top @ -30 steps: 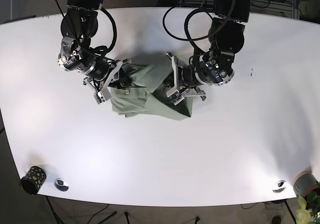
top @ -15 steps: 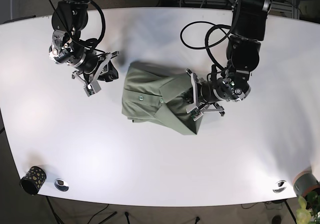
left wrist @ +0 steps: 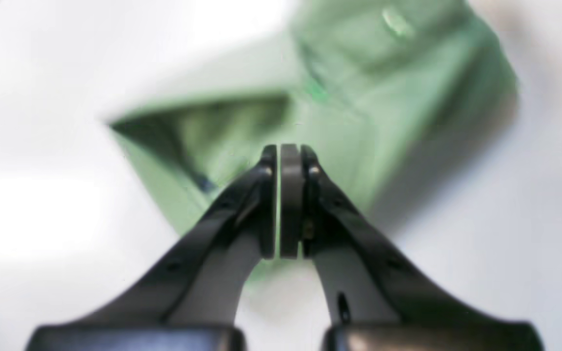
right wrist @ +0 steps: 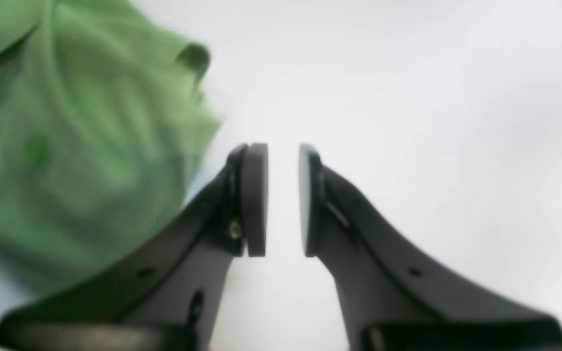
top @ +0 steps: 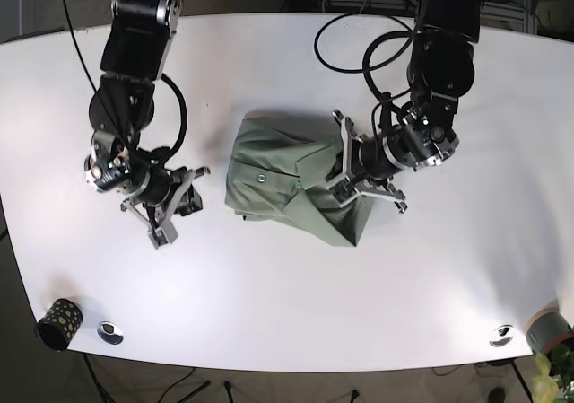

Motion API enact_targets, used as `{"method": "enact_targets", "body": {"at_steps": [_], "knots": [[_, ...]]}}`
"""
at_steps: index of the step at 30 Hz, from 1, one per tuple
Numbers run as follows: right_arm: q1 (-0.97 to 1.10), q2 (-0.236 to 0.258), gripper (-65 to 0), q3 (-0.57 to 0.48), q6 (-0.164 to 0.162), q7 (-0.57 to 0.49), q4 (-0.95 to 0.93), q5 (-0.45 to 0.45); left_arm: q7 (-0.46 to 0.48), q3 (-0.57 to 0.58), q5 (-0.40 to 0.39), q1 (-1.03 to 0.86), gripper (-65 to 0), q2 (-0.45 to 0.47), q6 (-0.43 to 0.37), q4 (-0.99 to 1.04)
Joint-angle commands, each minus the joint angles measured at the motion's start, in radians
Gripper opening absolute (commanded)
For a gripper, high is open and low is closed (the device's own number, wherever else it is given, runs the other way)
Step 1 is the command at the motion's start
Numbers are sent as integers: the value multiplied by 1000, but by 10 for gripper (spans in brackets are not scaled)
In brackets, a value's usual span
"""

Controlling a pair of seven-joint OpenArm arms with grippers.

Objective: Fold the T-shirt properly

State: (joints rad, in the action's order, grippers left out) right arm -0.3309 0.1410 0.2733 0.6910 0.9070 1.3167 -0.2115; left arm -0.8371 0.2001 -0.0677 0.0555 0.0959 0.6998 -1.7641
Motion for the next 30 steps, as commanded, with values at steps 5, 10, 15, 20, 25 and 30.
{"method": "enact_targets", "body": {"at_steps": [5, 10, 15, 20, 25, 30], "knots": [[-178, 12, -555, -142, 7, -236, -297, 5, 20, 39, -11, -104, -650, -5, -2, -47], [-224, 10, -555, -225, 7, -338, -457, -3, 37, 31, -10, -139, -650, -5, -2, 26], [-198, 9, -555, -233, 7, -371, -460, -3, 124, -26, -7, -131, -650, 0, -2, 122], [-138, 7, -556, -228, 7, -368, -400, -4, 138, -61, -5, -29, -650, 5, -2, 229], [-21, 12, -556, -230, 7, -302, -231, -4, 143, -84, -7, 79, -650, 28, -2, 349], [109, -1, -556, -233, 7, -222, -36, -4, 143, -120, -7, 171, -650, 31, -2, 415]]}}
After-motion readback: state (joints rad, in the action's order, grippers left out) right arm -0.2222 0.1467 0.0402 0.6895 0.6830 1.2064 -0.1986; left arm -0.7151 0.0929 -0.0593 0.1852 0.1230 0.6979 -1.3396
